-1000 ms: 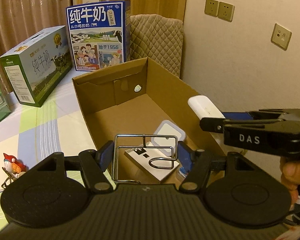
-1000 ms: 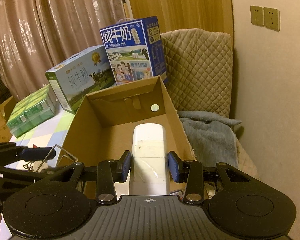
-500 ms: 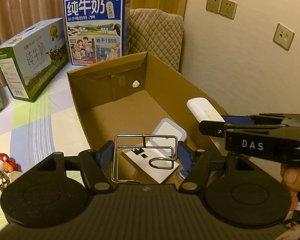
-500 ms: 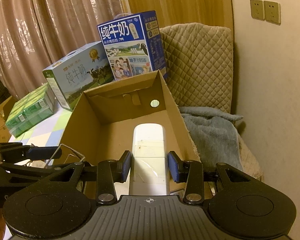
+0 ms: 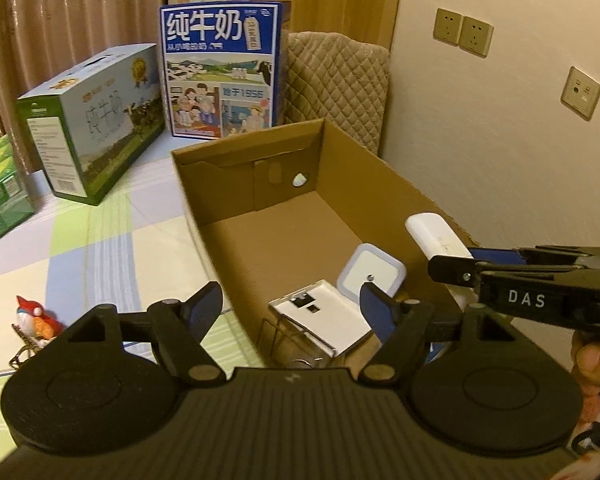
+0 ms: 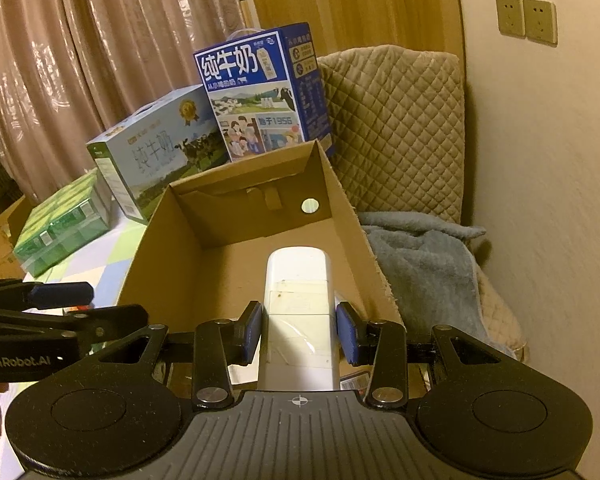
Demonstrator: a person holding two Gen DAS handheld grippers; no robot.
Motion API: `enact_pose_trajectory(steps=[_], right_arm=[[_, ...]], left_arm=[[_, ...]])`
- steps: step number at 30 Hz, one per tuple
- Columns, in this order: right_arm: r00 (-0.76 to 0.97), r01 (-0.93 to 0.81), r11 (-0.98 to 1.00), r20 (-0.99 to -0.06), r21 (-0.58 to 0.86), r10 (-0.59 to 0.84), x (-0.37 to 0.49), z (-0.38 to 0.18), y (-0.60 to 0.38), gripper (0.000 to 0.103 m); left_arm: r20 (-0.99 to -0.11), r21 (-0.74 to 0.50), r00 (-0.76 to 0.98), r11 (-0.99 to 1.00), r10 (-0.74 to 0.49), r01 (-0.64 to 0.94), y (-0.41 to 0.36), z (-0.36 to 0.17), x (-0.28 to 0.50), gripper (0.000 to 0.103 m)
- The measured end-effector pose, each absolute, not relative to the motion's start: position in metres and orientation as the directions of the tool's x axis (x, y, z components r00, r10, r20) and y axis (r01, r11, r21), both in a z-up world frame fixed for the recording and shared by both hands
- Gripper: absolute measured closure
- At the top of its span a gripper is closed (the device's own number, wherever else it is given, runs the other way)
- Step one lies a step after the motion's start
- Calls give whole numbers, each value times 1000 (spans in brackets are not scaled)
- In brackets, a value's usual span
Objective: Organize rigid objects
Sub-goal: 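Lower the wire rack into the cardboard box and open the left tool, then lower the white block into the cardboard box and open the right tool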
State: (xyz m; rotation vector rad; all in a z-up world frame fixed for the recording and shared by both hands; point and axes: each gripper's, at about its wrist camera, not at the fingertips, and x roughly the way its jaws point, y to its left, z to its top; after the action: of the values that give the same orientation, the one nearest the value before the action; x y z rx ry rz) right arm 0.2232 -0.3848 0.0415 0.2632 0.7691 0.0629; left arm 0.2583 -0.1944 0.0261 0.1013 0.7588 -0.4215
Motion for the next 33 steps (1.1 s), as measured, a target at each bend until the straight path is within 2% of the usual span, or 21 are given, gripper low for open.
enact_pose_trajectory(steps=[19,27,31,33], right_arm=[[708,21,965,-685,260,169,223,41,-367,66],[705,36,950,-682,309,195,227,37,-370,66],[719,52,946,-669,320,187,225,41,-372,49],[723,56,942,-664,330,190,223,44,-374,48]], left_arm=[[-699,-72,635,916,-329,395,-178,23,251,31],[-699,-71,638,919,-323,387,-172,23,249,31],[-699,-62,643,922,-313,382,-169,23,247,31],[-698,-60,645,923,-311,380,-168,24,244,31]])
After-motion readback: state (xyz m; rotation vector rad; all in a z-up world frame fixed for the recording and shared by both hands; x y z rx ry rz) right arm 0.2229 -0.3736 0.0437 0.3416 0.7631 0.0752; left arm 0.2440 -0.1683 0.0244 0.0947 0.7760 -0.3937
